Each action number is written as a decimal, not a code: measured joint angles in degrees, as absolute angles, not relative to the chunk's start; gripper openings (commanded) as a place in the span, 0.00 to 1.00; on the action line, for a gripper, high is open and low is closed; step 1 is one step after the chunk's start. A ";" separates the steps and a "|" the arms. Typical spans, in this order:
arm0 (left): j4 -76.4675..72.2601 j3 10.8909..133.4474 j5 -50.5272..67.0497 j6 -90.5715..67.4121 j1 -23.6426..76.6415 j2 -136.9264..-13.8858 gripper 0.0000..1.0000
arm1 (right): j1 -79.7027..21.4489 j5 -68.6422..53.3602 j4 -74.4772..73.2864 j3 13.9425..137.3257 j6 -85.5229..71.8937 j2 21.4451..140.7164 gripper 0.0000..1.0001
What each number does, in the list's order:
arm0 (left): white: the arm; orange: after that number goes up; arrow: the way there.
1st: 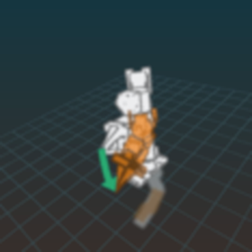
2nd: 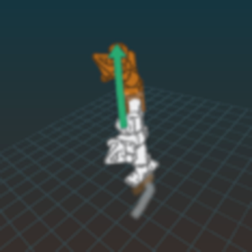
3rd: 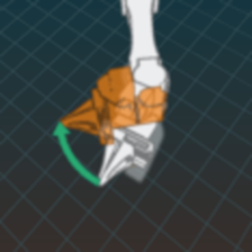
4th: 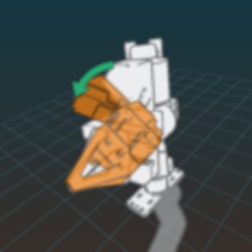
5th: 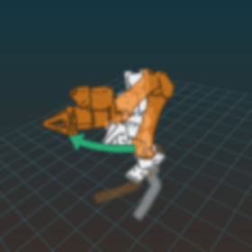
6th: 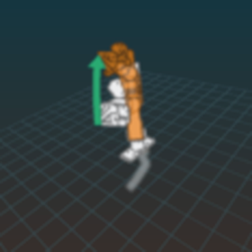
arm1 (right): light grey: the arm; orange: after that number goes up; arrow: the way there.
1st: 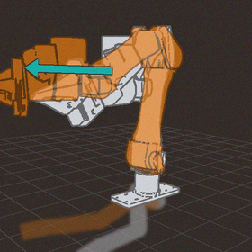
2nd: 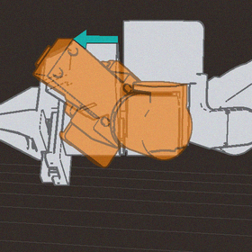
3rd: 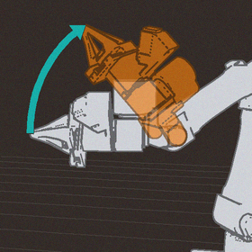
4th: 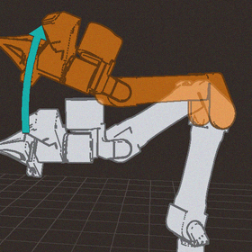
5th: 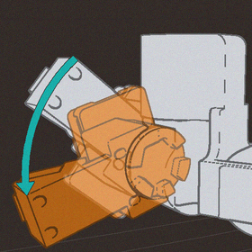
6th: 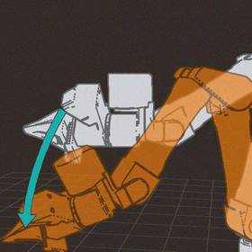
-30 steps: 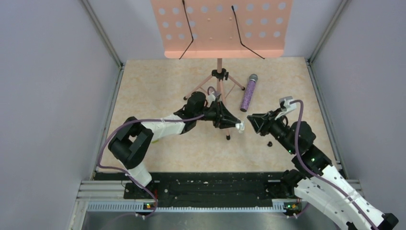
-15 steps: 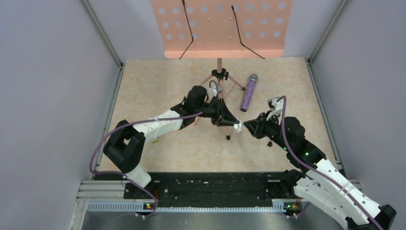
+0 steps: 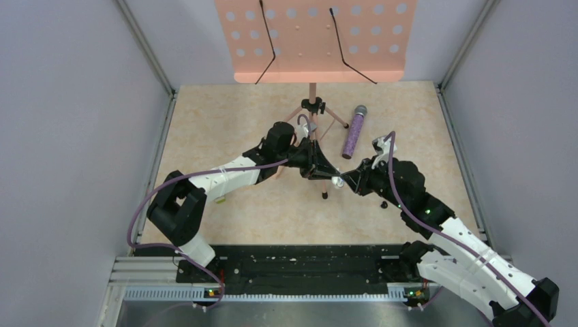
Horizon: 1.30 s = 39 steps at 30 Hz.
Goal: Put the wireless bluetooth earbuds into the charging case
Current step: Insert the left earbud into the left side groove of the charging case.
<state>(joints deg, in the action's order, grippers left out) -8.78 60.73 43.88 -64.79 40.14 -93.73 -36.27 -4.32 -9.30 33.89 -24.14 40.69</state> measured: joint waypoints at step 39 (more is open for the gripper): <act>-14.68 59.18 43.53 -71.46 39.77 -93.49 0.00 | -36.27 -6.79 -9.91 33.76 -24.56 37.12 0.03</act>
<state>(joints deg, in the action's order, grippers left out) -14.68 59.18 43.53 -71.46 39.77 -93.49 -36.27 -6.79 -9.91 33.76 -24.56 37.12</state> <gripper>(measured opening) 0.269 0.038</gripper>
